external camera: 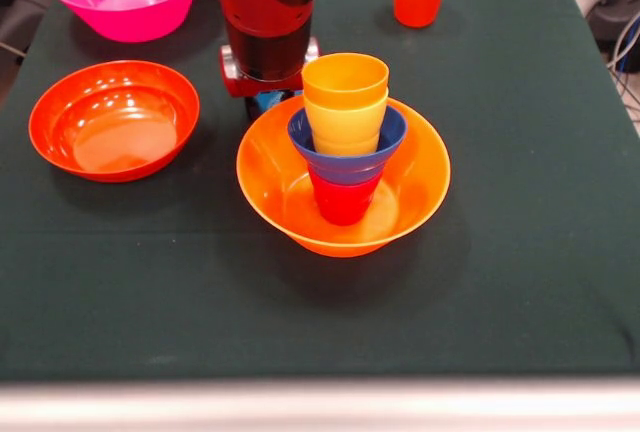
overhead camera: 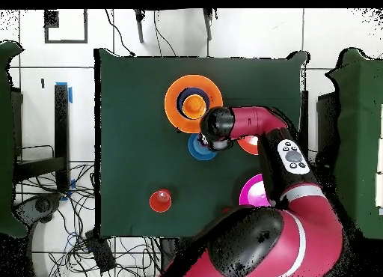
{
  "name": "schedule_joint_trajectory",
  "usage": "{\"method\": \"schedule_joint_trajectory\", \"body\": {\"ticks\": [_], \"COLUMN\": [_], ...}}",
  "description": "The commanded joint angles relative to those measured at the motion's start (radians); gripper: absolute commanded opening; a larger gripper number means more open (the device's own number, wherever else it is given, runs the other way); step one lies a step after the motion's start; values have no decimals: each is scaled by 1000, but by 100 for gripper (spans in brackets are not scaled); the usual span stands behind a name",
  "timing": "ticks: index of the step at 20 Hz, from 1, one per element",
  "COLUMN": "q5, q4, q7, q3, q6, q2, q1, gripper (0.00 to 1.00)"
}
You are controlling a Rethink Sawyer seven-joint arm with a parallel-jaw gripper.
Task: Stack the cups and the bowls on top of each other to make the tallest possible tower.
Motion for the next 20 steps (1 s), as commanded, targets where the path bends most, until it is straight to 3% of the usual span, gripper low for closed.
{"method": "schedule_joint_trajectory", "body": {"ticks": [1, 14, 20], "q5": [18, 76, 65], "q4": [-2, 61, 44], "q7": [-272, -326, -323], "q3": [60, 119, 150], "q6": [205, 433, 480], "q2": [-4, -134, -123], "q1": [-4, -57, -67], "gripper": [0, 0, 0]}}
